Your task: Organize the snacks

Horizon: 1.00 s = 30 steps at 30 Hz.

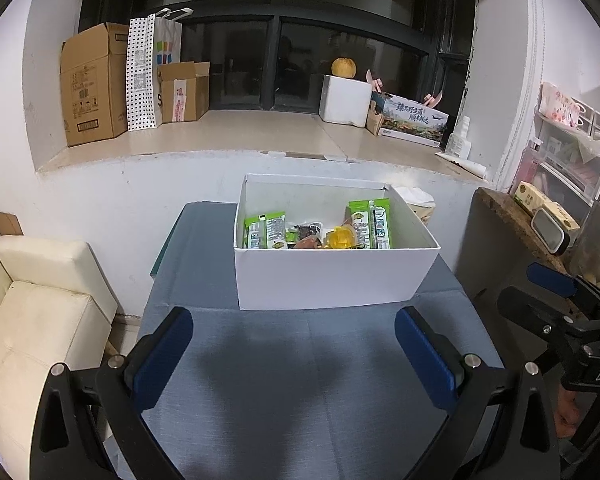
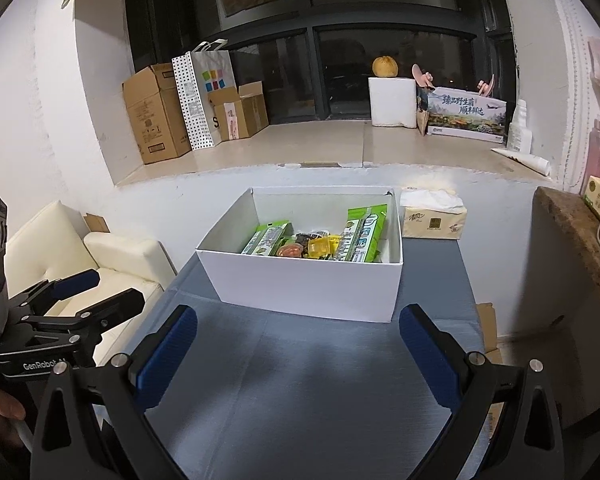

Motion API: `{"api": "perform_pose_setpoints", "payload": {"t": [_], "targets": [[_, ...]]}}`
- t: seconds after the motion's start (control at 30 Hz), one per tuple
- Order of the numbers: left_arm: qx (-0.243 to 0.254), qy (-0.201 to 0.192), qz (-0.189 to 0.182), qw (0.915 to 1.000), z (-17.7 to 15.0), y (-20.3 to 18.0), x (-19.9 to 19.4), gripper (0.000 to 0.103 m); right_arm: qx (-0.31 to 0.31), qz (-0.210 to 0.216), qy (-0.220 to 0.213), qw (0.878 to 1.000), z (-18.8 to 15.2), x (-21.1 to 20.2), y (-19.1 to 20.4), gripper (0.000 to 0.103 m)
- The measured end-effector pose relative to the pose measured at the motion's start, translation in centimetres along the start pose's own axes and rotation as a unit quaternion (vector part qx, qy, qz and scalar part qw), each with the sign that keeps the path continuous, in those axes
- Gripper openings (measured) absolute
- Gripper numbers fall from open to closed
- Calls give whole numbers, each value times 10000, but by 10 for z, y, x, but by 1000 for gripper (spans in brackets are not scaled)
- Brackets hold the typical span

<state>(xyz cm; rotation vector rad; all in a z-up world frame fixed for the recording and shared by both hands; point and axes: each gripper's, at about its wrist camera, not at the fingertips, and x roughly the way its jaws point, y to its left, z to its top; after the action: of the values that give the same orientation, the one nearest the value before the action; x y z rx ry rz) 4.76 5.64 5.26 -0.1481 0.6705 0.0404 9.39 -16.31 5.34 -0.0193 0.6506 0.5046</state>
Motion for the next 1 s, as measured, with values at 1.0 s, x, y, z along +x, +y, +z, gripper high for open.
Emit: {"api": "perform_pose_setpoints", "payload": {"t": [1.0], "targets": [[61, 9, -46, 10000, 0, -3, -3, 103, -4, 138, -3, 9999, -1, 1, 3, 103]]}}
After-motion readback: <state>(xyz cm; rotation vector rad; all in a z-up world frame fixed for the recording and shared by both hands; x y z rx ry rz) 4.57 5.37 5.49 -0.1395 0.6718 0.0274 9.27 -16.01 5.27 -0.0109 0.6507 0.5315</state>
